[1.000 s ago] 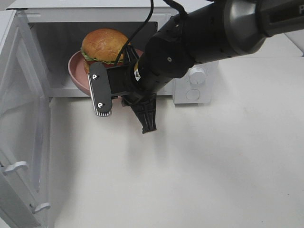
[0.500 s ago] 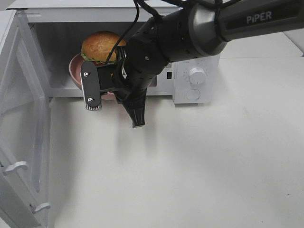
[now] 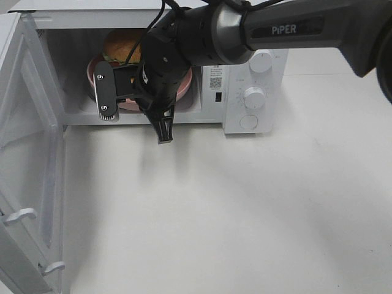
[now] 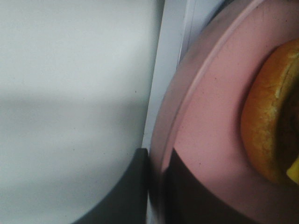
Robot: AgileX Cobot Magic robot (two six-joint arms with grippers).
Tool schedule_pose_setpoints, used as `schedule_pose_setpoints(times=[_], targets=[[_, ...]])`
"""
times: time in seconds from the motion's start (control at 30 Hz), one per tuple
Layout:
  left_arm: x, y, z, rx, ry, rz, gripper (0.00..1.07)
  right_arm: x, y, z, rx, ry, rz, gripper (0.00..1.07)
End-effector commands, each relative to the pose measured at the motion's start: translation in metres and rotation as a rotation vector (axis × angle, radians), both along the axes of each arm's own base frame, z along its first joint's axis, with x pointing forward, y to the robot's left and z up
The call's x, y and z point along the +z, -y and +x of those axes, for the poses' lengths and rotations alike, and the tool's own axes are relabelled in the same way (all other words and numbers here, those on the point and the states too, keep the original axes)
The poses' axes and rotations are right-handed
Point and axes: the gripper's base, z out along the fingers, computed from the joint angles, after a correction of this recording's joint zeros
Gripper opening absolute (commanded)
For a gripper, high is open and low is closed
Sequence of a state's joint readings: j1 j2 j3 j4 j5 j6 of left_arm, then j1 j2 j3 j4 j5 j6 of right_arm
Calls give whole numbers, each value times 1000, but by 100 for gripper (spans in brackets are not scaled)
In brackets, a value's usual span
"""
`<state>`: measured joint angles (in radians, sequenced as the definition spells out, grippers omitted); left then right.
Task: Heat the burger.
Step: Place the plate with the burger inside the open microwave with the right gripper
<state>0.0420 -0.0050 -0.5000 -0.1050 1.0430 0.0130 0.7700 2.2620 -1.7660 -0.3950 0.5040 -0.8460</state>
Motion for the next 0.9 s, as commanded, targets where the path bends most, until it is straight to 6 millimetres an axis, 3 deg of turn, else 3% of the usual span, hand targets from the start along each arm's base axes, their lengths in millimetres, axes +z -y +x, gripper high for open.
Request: schedule_pose_setpoints(times=[0.03, 0.4, 0.73, 0.9], targets=[[0, 0, -2, 4, 26, 2, 100, 16, -4, 9, 26, 81, 27, 0], [0, 0, -2, 4, 26, 2, 100, 14, -2, 32, -23, 88, 52, 0], [0, 0, -2, 4, 26, 2, 100, 14, -3, 33, 37, 105, 19, 2], [0, 0, -2, 4, 26, 2, 100, 13, -4, 32, 32, 95, 39, 10]])
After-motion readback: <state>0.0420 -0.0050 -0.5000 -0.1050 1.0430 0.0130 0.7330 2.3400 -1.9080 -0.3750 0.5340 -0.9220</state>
